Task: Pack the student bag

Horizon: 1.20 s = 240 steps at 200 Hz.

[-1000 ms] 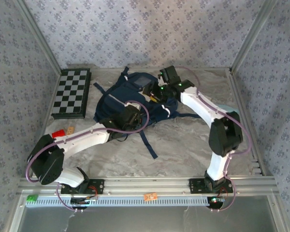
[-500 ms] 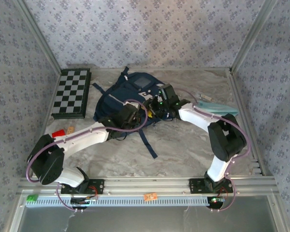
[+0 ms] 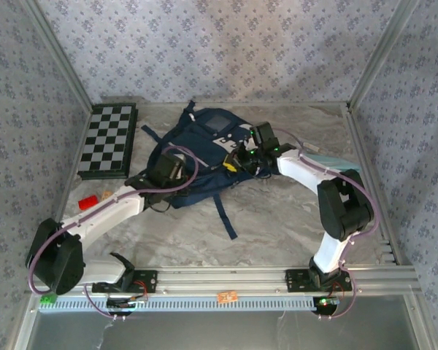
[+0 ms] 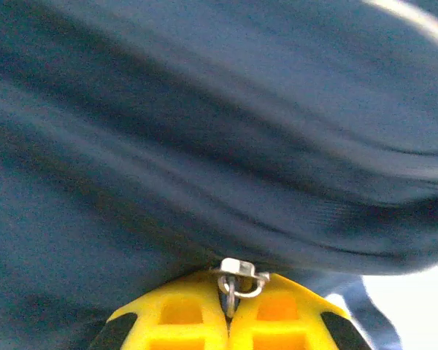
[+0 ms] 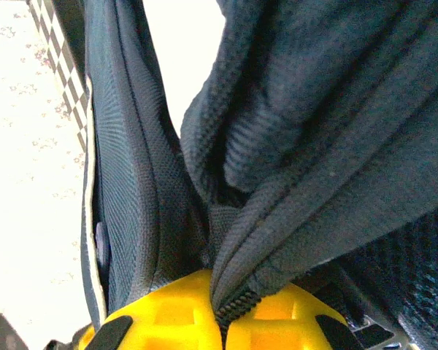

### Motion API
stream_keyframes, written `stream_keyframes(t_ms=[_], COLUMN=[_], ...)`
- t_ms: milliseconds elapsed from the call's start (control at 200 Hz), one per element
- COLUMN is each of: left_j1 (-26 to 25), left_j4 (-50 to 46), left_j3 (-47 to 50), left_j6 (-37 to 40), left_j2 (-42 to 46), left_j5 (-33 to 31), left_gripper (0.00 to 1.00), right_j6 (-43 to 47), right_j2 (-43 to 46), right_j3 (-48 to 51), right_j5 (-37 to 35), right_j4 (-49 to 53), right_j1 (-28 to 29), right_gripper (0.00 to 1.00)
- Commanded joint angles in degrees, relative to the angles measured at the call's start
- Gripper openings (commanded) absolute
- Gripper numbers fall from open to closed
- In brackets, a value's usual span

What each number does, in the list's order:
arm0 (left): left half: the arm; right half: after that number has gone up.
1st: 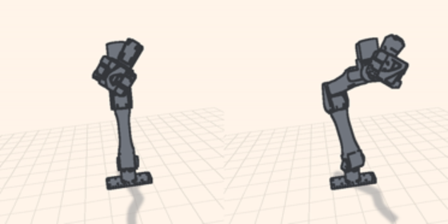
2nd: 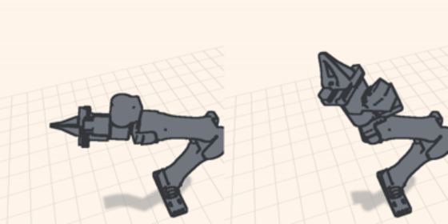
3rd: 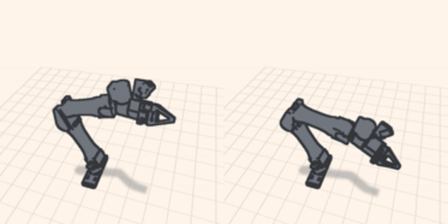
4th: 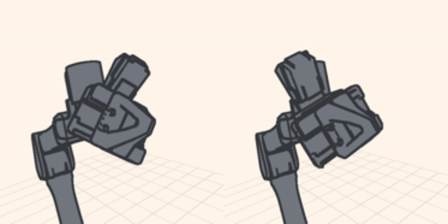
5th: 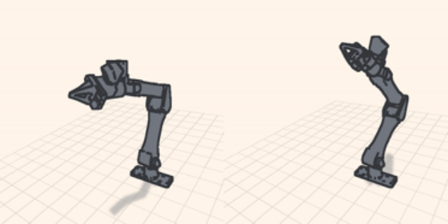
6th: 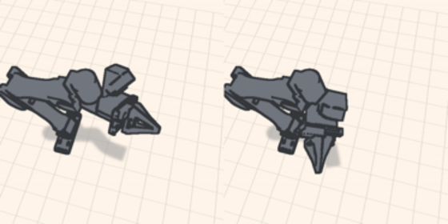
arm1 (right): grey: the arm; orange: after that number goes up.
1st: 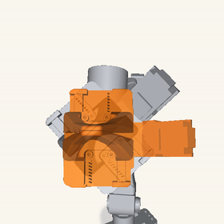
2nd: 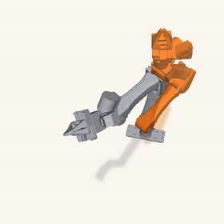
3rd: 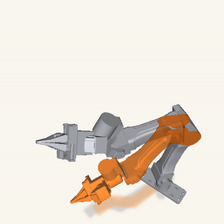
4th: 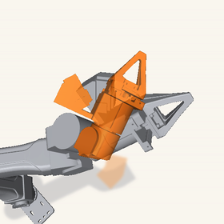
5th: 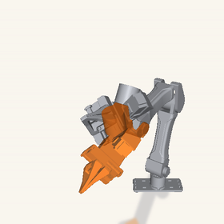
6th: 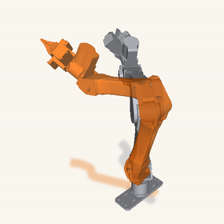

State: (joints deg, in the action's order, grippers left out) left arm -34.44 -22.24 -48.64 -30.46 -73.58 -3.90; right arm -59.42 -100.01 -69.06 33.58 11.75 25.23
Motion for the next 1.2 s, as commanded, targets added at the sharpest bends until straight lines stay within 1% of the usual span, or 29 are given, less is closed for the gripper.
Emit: stream_keyframes(t_ms=[0,75,165,235,285,320,365,435,485,530,575,620,705,780,840,910,965,1015,1045,1089,1154,1194], left_j1=[2.5,2.5,2.0,-0.8,-4.0,-6.1,-9.0,-11.7,-12.9,-13.4,-13.3,-13.3,-13.3,-13.3,-13.2,-13.1,-13.2,-13.2,-13.2,-13.2,-13.1,-13.1], left_j4=[-4.3,-2.1,1.5,4.5,5.9,6.4,7.3,9.2,10.2,10.8,10.9,10.1,9.9,9.9,10.0,9.9,9.9,10.0,9.9,9.7,9.6,9.4], left_j3=[1.1,1.3,1.0,0.4,-1.4,-3.3,-5.8,-9.7,-12.0,-13.4,-14.5,-15.4,-16.2,-16.3,-16.2,-16.4,-16.3,-16.0,-15.7,-15.6,-14.9,-14.6], left_j6=[1.7,3.3,3.6,3.0,2.9,2.7,1.9,0.0,-1.2,-2.1,-2.7,-2.9,-1.6,-0.8,-0.7,-0.6,-0.8,-0.9,-0.8,-0.5,0.1,0.6], left_j2=[1.8,1.2,-0.3,-2.1,-4.4,-6.3,-9.2,-13.6,-16.0,-17.6,-18.6,-19.1,-19.4,-19.1,-18.7,-18.8,-18.9,-18.8,-18.7,-18.4,-17.6,-17.3], left_j5=[-2.9,0.4,6.7,8.8,9.3,8.9,8.7,8.7,8.0,7.1,6.3,4.8,4.5,4.1,4.1,4.4,4.4,4.6,4.7,4.8,4.7,4.9], left_gripper=[0.00,0.00,0.00,0.00,0.00,0.00,0.00,0.00,0.00,0.00,0.00,0.00,0.00,0.00,0.00,0.00,0.00,0.00,0.00,0.00,0.00,0.00], right_j6=[7.7,11.6,15.3,18.5,21.0,21.7,21.6,20.6,20.1,19.5,18.7,16.8,10.4,5.5,2.1,-2.5,-3.7,-4.4,-4.9,-4.5,-1.9,-0.9], right_j2=[2.0,0.6,-1.3,-3.7,-6.0,-7.7,-10.2,-12.5,-12.5,-11.1,-9.0,-5.5,2.3,6.4,7.4,7.7,6.6,5.1,4.5,4.1,3.8,3.6], right_j3=[-1.2,-4.3,-7.6,-12.0,-15.8,-18.3,-21.4,-24.7,-25.9,-25.6,-23.1,-18.6,-7.8,-1.5,3.1,6.9,7.2,6.8,6.8,6.4,4.6,3.9], right_j5=[0.5,0.0,0.5,-1.1,-2.7,-2.2,-0.7,0.4,0.6,0.5,0.9,1.7,1.7,1.7,1.5,1.2,0.8,0.8,0.9,0.6,-2.5,-3.4], right_j4=[6.1,10.0,11.7,14.7,17.5,18.3,18.8,18.9,19.7,20.9,21.4,20.5,12.7,9.0,5.9,-1.6,-3.6,-4.2,-5.1,-5.4,-0.7,0.2], right_j1=[-2.8,-2.7,-4.3,-5.8,-6.5,-7.1,-7.8,-8.7,-9.2,-9.3,-9.3,-9.4,-8.5,-6.4,-4.5,-2.5,-1.6,-1.2,-1.3,-1.3,-1.7,-1.8], right_gripper=[0.00,0.00,0.00,0.00,0.00,0.00,0.09,0.20,0.30,0.37,0.43,0.46,0.49,0.50,0.48,0.46,0.42,0.34,0.30,0.30,0.32,0.32])
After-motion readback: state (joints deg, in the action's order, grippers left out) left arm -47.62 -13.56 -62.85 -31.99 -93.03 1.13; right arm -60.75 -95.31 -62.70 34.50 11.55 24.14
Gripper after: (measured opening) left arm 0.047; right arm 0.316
